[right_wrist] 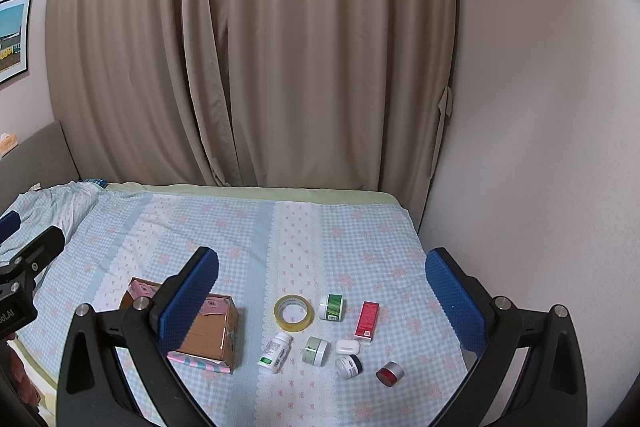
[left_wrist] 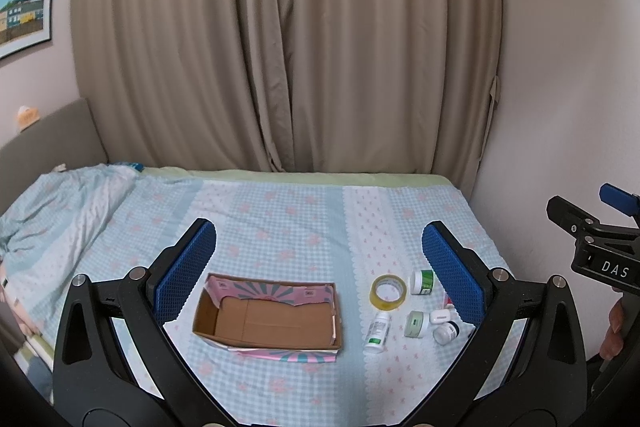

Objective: Organize rigid objects

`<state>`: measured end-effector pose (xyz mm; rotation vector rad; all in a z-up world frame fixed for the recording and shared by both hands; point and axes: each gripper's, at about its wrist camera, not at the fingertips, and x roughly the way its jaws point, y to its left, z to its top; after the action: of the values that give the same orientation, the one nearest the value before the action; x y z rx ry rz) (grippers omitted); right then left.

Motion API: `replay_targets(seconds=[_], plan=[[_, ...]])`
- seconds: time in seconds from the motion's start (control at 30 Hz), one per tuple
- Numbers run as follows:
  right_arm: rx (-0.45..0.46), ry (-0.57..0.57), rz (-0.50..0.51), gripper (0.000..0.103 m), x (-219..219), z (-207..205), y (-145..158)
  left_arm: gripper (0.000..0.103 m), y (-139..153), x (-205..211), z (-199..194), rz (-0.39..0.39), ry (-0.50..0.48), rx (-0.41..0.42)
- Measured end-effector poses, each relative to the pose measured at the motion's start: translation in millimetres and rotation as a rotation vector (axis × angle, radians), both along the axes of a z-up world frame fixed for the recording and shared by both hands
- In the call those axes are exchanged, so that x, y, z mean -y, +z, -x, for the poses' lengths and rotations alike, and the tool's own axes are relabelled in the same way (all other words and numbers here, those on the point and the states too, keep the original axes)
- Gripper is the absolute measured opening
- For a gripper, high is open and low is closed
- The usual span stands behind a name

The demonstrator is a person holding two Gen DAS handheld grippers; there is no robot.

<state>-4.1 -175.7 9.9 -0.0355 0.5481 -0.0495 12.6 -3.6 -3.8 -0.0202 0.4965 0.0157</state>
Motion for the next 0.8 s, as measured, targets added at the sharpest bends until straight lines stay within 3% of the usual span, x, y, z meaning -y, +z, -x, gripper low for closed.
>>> replay_targets(seconds=[0.2, 0.33, 0.57, 0.8], plan=[[-0.027, -0.015, 0.003, 0.103, 8.5, -2.9, -0.9, 0.102, -9.0, 12.7, -23.2, 0.021, -0.024, -0.058], [-0.064, -0.02, 0.018, 0.103, 26.4, -10.3, -10.3, 0.102, -33.0, 32.8, -51.1, 0.034, -0.031, -0.136], [-0.201, -0.047, -0.016, 0.103, 74.6, -53.7, -65.7, 0.102, -110.7, 72.4, -100.7, 0.008, -0.061, -0.323], [-0.358, -0.101, -0.037, 0.103, 108.6, -111.6, -141.5, 0.102, -219.8, 105.4, -155.1, -0.027, -0.117, -0.54]])
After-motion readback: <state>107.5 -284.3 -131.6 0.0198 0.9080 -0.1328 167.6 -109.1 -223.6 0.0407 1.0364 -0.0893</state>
